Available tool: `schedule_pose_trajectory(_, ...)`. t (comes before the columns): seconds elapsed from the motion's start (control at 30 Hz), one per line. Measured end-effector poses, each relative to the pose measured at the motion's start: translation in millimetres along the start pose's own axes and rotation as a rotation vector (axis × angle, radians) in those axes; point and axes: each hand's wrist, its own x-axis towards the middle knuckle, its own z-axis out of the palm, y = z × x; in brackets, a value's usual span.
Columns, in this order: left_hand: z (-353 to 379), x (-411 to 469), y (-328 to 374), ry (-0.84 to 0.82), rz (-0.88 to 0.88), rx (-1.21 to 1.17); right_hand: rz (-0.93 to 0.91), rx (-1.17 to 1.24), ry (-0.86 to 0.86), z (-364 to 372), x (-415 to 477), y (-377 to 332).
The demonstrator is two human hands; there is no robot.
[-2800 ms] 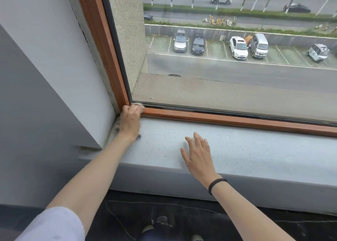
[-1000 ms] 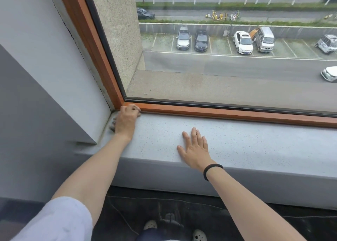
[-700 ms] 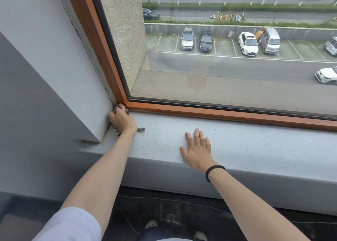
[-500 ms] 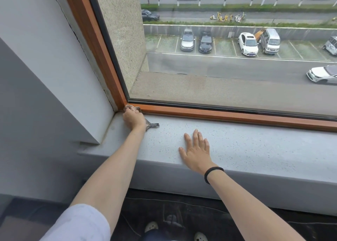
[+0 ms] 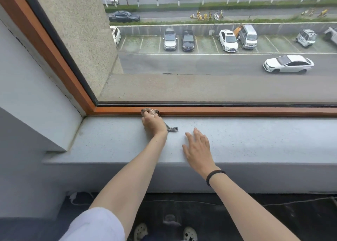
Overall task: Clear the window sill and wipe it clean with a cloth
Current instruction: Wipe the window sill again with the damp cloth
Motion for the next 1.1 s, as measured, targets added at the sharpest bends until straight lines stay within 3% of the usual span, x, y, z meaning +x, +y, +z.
schedule_pose_trajectory(0.33,95,-101,44,-0.099,0.07,0.047,0.151,-0.005,0.055,-34,-24,115)
schedule_pose_trajectory(0.53,148,-173,65,-0.305,0.261,0.117,0.201,-0.002,0.142,-37,-48,162)
schedule_pose_trajectory(0.6,160,-193,74,-0.438,0.387,0.13,0.213,-0.008,0.18,-38,-55,174)
schedule_pose_trajectory(0.73,173,-215,99,-0.914,0.735,0.178,0.259,-0.005,0.209,-36,-67,194)
schedule_pose_trajectory(0.83,173,-209,101,-1.057,0.822,0.238,0.308,0.029,0.251,-30,-74,200)
schedule_pose_trajectory(0.9,160,-194,94,-1.026,0.876,0.204,0.305,0.053,0.282,-29,-75,200)
schedule_pose_trajectory(1.03,138,-134,58,-0.66,1.004,0.382,0.271,0.063,0.31,-34,-67,194)
schedule_pose_trajectory(1.1,144,-134,42,-0.679,1.06,0.351,0.278,0.063,0.331,-33,-64,193)
